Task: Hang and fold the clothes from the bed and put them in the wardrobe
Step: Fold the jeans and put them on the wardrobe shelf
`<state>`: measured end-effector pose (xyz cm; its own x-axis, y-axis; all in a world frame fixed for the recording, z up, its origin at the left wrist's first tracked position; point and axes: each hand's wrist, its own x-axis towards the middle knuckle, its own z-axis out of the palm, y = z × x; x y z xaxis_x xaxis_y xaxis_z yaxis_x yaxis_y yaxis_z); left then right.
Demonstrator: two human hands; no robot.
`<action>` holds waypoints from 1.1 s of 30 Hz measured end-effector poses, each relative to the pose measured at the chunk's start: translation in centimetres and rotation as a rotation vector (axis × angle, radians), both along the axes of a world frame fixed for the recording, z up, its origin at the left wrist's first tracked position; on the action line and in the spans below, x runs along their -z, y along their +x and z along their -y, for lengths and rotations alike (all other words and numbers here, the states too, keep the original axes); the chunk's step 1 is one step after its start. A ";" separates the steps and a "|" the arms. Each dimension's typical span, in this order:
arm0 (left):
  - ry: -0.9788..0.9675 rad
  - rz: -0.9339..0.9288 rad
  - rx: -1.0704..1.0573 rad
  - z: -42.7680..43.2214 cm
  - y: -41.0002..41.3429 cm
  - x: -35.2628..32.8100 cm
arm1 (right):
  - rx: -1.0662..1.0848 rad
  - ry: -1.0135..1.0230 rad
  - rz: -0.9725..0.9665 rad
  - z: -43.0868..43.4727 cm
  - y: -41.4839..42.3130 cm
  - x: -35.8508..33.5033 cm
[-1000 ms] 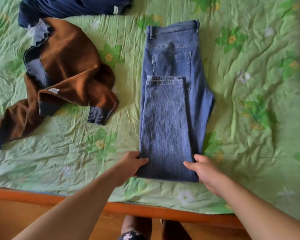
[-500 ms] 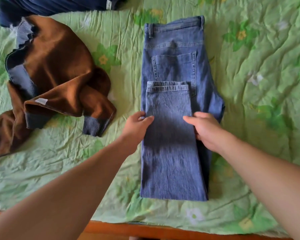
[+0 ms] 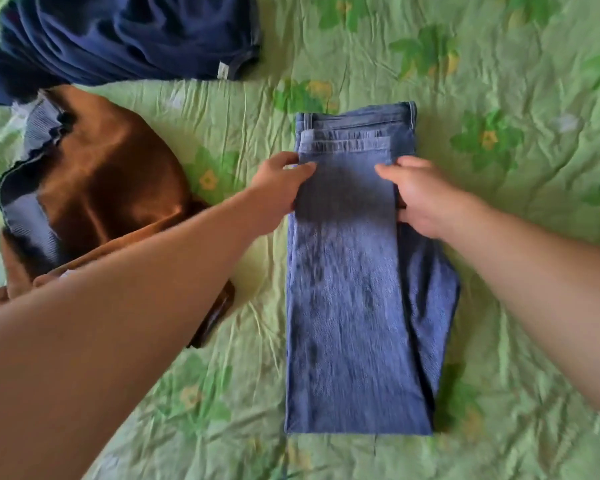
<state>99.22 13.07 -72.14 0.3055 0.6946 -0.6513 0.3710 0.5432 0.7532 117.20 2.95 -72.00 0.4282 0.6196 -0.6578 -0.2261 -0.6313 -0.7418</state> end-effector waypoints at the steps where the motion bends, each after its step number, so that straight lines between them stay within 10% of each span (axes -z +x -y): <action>1: -0.051 -0.004 0.024 -0.3 0.4 0.2 | -0.048 -0.076 -0.065 -0.1 0.2 0.6; 16: -0.564 -0.024 0.112 18.1 -12.7 3.9 | -0.086 -0.426 -0.522 19.5 -5.9 3.0; 33: -0.343 -0.278 0.205 28.2 -15.3 2.9 | -0.041 -0.375 -0.401 30.0 -10.5 3.5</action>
